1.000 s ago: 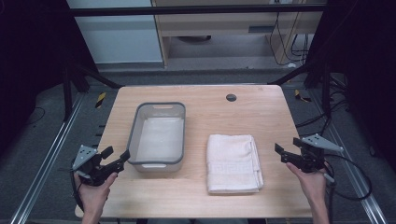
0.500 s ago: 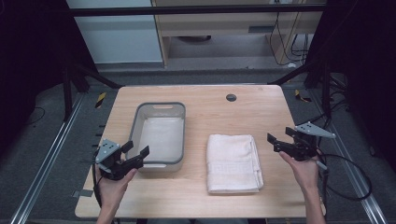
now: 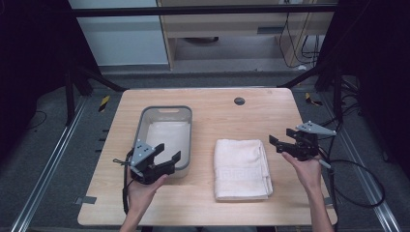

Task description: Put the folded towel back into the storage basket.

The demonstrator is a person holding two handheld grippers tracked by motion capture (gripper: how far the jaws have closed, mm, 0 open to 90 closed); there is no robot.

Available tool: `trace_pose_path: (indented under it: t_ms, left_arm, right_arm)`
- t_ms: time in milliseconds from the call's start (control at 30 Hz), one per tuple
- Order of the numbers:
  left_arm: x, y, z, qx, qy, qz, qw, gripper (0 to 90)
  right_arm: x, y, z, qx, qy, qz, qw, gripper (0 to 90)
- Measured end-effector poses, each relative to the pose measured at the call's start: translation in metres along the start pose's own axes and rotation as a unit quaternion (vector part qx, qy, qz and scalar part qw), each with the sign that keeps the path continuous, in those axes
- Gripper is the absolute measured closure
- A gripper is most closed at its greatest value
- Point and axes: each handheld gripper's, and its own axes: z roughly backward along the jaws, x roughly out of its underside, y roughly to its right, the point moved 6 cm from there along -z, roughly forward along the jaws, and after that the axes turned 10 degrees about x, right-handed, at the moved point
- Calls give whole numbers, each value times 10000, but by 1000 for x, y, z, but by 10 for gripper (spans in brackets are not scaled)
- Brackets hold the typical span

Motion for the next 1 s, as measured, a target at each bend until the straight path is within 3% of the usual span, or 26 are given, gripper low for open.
trace_pose_path:
  t_ms: [433, 633, 733, 1000]
  left_arm:
    - [12, 33, -33, 404, -361, -4, 9985, 350]
    - [20, 47, -46, 497, -531, -45, 9973, 361]
    - [25, 54, -53, 485, -647, -164, 9966, 367]
    - [38, 69, -73, 596, -863, -136, 9944, 369]
  right_arm:
    - [8, -12, -14, -132, -170, 134, 9997, 246]
    - [13, -15, -19, -193, -266, 162, 9993, 249]
    - [16, -15, -21, -214, -316, 189, 9991, 248]
    - [22, -21, -25, -232, -433, 265, 9984, 249]
